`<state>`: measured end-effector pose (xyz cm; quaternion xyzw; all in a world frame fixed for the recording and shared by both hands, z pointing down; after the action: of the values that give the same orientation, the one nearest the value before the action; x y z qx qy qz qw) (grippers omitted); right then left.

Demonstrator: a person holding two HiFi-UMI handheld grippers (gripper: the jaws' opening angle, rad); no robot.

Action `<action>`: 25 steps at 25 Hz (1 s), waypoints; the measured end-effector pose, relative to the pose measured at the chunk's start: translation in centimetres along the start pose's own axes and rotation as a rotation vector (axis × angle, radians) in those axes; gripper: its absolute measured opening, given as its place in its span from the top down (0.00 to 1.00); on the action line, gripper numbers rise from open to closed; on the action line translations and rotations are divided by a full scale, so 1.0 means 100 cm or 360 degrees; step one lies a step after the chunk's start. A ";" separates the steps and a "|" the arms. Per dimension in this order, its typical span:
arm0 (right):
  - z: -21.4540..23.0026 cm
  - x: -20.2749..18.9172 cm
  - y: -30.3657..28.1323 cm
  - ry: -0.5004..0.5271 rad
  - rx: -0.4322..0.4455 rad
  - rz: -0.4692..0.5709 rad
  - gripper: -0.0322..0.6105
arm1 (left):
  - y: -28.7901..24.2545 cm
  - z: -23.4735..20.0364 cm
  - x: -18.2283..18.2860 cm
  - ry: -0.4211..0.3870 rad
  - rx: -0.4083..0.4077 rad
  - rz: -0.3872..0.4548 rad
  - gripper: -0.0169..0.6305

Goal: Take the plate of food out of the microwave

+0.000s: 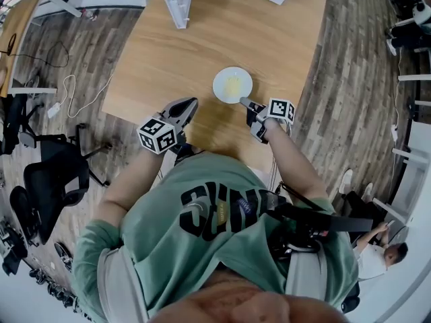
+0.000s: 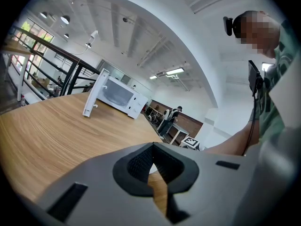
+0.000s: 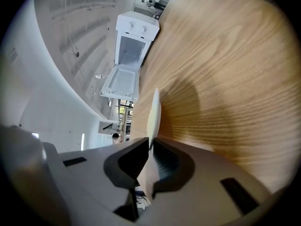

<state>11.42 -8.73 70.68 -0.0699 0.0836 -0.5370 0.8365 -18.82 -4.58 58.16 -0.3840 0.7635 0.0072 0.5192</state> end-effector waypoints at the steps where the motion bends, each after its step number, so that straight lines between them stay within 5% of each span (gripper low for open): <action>1: -0.002 0.001 0.000 0.0041 -0.0065 -0.0007 0.92 | 0.001 0.000 -0.001 0.0000 -0.0001 -0.0003 0.98; 4: -0.007 0.003 -0.001 0.0157 -0.0257 -0.0034 0.91 | 0.002 0.003 -0.003 0.0004 -0.0005 -0.0004 0.98; 9: -0.012 0.004 0.000 0.0278 -0.0554 -0.0131 0.71 | 0.001 0.005 0.000 -0.0001 -0.0005 0.0007 0.98; 12: -0.017 0.004 0.003 0.0365 -0.0638 -0.0168 0.71 | 0.001 0.007 0.001 -0.0004 -0.0009 0.0010 0.98; 25: -0.049 0.009 0.032 0.0333 -0.0375 0.0030 0.71 | 0.016 0.008 0.017 0.0007 0.0001 0.0091 0.98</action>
<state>13.56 -8.32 65.20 -0.1104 0.2333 -0.5200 0.8143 -19.45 -4.15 55.83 -0.3620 0.7753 0.0209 0.5172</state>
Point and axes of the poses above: the fingertips, and each gripper's own axes: y backward along the fingers, z to its right, x out of its top, the point moved 9 cm from there along y, backward along the fingers, and after that the axes turned 12 degrees about x, right-handed, at the moved point
